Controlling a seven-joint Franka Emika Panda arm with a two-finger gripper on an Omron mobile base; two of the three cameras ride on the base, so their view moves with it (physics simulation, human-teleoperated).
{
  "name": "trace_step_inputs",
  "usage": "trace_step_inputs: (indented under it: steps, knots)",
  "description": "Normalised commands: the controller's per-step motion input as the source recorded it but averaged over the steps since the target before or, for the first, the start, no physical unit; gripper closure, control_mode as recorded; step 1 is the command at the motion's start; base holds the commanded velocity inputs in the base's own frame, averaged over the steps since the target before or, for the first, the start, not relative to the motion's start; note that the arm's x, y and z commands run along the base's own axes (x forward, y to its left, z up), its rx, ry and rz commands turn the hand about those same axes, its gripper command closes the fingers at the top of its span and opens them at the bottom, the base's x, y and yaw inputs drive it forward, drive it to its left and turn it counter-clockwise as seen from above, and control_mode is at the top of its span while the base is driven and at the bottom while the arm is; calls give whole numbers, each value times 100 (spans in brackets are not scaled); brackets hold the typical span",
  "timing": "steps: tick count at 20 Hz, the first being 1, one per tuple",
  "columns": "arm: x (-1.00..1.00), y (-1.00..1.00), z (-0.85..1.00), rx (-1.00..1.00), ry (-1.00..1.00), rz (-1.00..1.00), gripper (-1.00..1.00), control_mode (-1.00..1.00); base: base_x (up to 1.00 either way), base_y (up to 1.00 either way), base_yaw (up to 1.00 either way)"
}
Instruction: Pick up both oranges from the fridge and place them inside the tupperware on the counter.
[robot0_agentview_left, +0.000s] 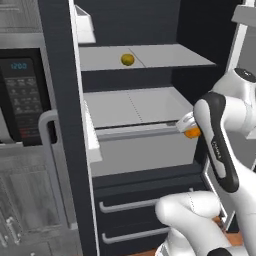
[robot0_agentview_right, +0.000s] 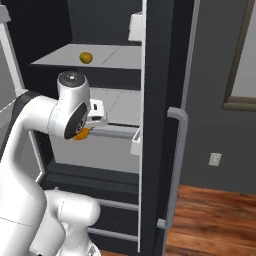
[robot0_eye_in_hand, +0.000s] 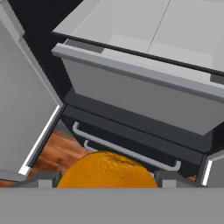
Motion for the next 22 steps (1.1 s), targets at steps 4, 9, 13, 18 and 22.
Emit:
trace_step_inputs:
  steps: [4,9,13,18,22]
  knots:
    - [0,0,0,0,0,0,100,100,-63,0,0]
    - [0,0,0,0,0,0,100,100,-59,0,0]
    - [0,0,0,0,0,0,100,100,-69,-2,0]
    - [0,0,0,0,0,0,100,100,-67,-17,0]
    - [0,0,0,0,0,0,100,100,-46,-55,1]
